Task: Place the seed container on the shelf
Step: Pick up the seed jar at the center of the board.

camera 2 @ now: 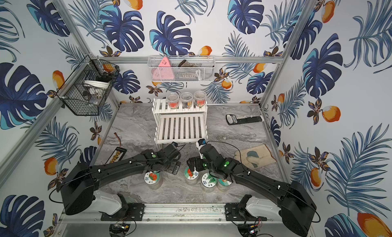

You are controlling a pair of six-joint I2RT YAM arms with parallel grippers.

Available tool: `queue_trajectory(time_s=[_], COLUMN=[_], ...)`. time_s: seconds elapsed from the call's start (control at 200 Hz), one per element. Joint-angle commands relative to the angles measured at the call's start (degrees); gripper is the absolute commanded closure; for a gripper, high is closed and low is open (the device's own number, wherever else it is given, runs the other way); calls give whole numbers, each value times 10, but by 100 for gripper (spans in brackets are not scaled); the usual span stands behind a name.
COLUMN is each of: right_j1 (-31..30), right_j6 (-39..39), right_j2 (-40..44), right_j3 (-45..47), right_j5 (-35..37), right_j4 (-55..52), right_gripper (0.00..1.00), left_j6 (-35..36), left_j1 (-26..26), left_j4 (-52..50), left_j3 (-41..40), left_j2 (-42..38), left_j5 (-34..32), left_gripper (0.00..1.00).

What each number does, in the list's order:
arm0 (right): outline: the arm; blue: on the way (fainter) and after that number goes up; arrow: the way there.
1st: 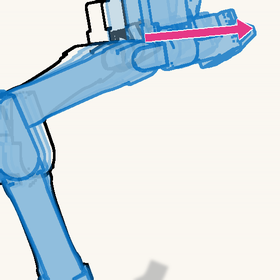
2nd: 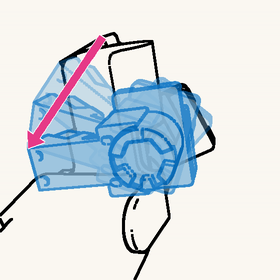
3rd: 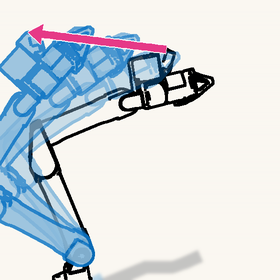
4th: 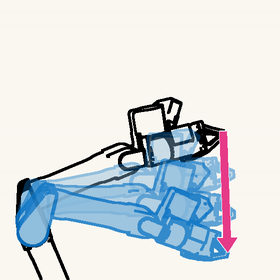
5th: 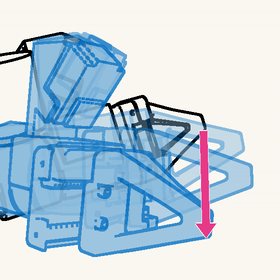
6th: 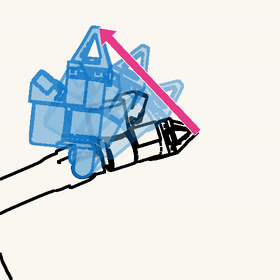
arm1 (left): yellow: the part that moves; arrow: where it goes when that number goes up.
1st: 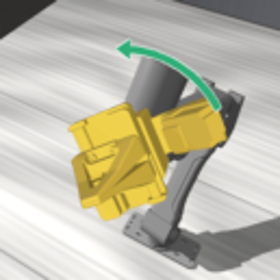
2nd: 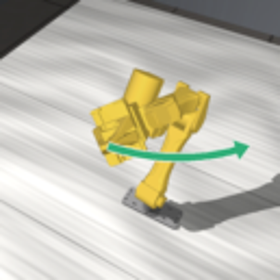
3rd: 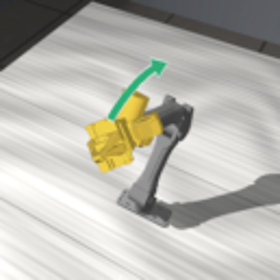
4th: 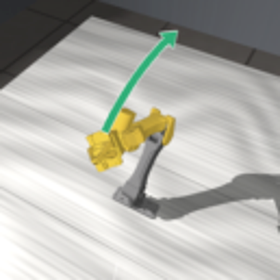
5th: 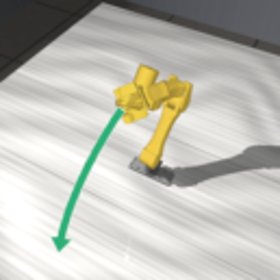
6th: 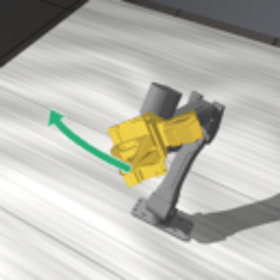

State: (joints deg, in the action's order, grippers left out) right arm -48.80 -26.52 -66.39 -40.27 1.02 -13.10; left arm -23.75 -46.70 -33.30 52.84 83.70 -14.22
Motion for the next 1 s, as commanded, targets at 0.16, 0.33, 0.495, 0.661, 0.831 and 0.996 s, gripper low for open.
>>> queue_trajectory(time_s=[0.16,0.33,0.495,0.661,0.831,0.996], right_j1=[-1,-1,-1,-1,-1,-1], right_j6=[-3,0,0,1,0,2], right_j2=[0,-8,-15,-16,-15,-15], right_j3=[-2,-5,-7,-9,-9,-11], right_j5=[5,-5,-10,-10,-10,-9], right_j4=[-6,-4,-2,-3,-3,-4], right_gripper=[0,0,0,0,0,0], left_j6=[44,50,53,53,52,51], left_j1=[17,21,22,22,22,22], left_j4=[15,22,24,24,19,13], left_j3=[4,1,0,1,-3,-5], left_j2=[21,22,27,27,27,23], left_j5=[19,25,22,14,11,11], left_gripper=[10,12,13,15,17,19])
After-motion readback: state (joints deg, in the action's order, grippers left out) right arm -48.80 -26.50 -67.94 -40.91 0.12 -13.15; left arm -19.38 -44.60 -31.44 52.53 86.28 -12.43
